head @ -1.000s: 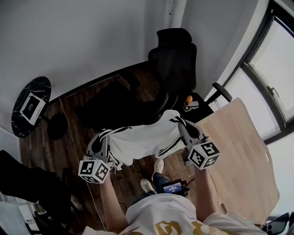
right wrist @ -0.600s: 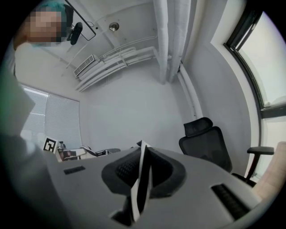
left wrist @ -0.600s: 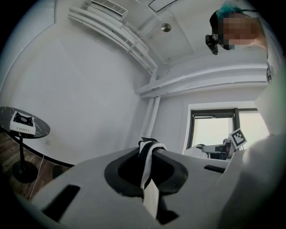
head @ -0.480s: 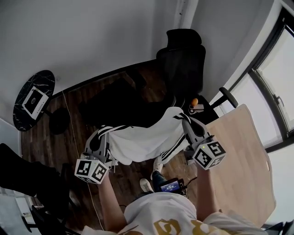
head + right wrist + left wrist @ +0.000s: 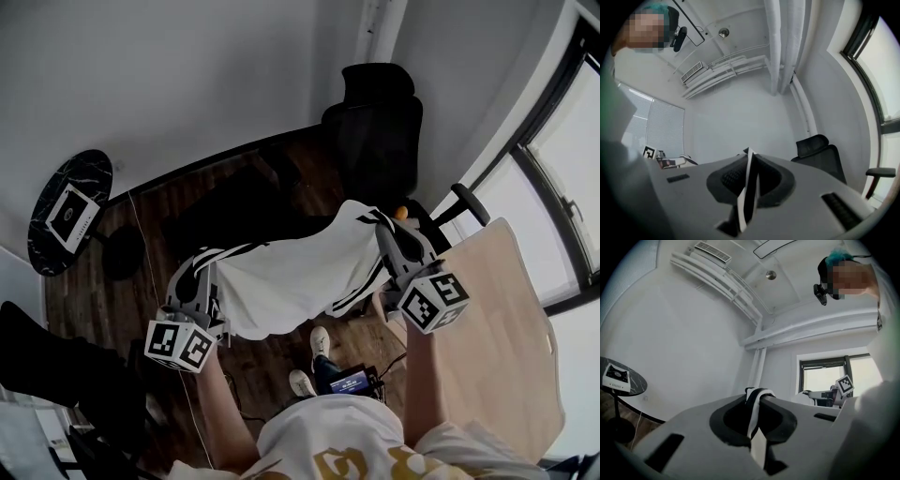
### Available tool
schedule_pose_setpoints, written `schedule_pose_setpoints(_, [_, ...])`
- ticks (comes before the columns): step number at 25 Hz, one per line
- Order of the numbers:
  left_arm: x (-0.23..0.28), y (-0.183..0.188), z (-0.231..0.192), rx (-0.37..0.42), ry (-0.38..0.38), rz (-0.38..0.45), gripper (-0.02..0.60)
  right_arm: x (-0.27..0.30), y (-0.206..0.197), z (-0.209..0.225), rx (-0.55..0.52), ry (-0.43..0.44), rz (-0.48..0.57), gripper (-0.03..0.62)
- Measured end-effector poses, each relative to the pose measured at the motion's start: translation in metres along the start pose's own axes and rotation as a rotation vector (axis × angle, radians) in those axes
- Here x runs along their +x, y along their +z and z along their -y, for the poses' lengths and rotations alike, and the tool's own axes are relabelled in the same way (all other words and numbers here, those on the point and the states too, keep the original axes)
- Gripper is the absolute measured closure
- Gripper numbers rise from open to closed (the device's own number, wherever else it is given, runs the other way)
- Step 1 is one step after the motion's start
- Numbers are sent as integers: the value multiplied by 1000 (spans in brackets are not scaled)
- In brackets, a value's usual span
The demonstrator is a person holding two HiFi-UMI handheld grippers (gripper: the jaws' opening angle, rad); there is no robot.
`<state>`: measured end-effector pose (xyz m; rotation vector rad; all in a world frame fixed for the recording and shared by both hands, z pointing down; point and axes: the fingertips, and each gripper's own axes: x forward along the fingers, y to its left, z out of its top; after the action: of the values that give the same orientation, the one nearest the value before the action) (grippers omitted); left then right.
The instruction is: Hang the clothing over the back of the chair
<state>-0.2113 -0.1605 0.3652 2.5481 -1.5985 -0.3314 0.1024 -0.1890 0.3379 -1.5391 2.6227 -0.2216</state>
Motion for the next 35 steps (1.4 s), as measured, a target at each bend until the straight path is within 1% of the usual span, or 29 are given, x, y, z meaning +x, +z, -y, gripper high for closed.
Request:
schedule_pose_setpoints(4, [14,3,-9,-26,10,10,552,23,6,10,-5,-22,-3,566])
schedule_pose_setpoints(9, [31,17,-19,-37,12,39,552,51,22,19,-15,-14,16,566])
schedule_pose_setpoints(13, [50,25,-33,-20,21,39,552,81,31,24,-25,-4,16,566])
schedule_pose_setpoints(17, [63,26,-40,-11,28,32,552,97,35,31,-38,0,16,566])
schedule_pose_setpoints(20, [74,24,-45,-1,37,24,552,110,37,38,-46,10,14,566])
schedule_pose_setpoints(25, [97,19,-54,40,54,-11,552,135,37,46,-67,41,0,566])
schedule_pose_setpoints(29, [114,17,-62,54,67,-17,552,155,43,57,-70,59,14,566])
schedule_pose_setpoints(31, [122,10,-65,52,76,-35,552,165,38,63,-85,72,-4,566])
schedule_pose_setpoints(35, [133,-10,-73,32,96,-74,552,182,14,68,-115,97,-63,566])
